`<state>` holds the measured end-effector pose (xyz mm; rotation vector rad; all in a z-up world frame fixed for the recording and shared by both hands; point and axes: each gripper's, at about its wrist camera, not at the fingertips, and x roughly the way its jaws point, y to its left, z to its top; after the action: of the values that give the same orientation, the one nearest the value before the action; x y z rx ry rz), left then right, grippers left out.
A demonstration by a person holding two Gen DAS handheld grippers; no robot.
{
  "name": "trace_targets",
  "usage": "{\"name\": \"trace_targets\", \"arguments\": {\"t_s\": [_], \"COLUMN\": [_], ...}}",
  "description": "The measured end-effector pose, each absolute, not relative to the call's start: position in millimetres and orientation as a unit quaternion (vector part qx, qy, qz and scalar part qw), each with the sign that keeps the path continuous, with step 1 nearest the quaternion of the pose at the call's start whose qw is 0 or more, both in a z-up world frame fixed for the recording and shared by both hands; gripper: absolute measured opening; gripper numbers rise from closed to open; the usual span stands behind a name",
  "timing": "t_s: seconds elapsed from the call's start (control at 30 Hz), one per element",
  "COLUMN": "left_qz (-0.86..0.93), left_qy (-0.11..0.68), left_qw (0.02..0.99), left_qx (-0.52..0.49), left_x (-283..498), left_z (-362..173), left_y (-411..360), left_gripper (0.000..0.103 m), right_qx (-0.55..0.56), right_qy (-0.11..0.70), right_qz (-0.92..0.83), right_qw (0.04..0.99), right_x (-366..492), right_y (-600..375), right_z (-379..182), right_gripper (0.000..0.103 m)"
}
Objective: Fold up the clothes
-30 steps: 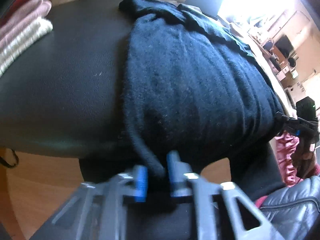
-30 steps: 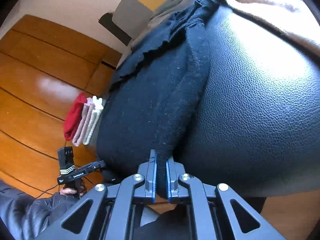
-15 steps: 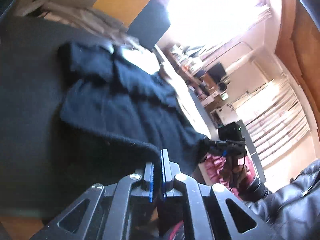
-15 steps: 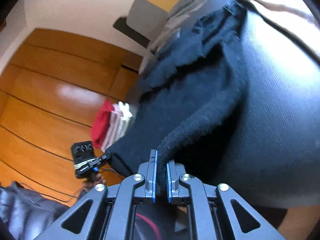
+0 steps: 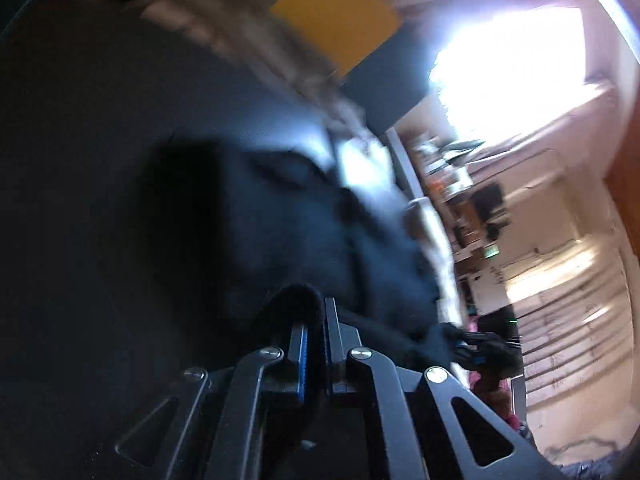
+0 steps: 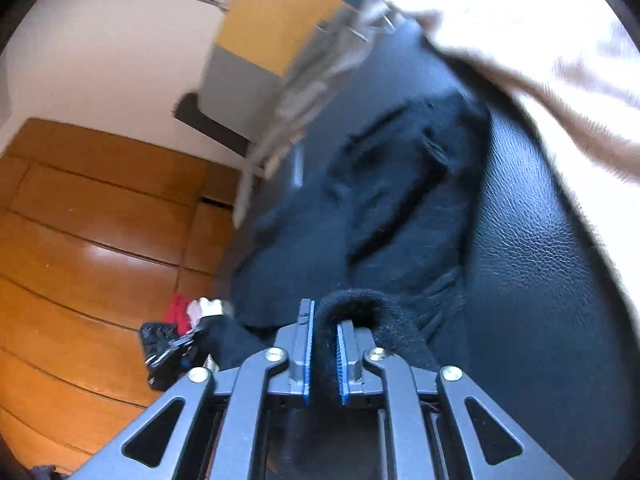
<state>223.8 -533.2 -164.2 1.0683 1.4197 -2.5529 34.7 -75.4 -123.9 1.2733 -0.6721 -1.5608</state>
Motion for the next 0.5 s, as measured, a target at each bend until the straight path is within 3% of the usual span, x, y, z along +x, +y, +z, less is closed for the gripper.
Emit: {"name": "trace_targets", "arguments": {"t_s": [0.07,0.1,0.17,0.5], "left_qz": [-0.817,-0.816,-0.816,-0.819], "left_qy": [0.466,0.469,0.473,0.466], "left_qw": [0.012,0.012,0.011,0.02], "left_qx": [0.341,0.336,0.333,0.333], "left_x": [223.9,225.6,227.1,224.7], "left_z": [-172.9,-173.4,-176.2,-180.1], "left_y": [-536.3,-537.5,-537.1,-530.0], "left_gripper": [0.004,0.004,0.004,0.004], "right_qx": [0.528,0.53,0.534,0.542], "right_qy": [-0.275,-0.274,-0.273,-0.238], "right_qz": [-0.639,-0.637,-0.634,-0.631], "right_qw": [0.488,0.488,0.489,0.502], "right_x": [35.8,36.4,37.5,102.4], "right_y": [-74.9,-74.7,-74.3,-56.5], "right_z": [-127.0,-128.6,-131.7,-146.5], "right_gripper": [0.033,0.047,0.065,0.065]}}
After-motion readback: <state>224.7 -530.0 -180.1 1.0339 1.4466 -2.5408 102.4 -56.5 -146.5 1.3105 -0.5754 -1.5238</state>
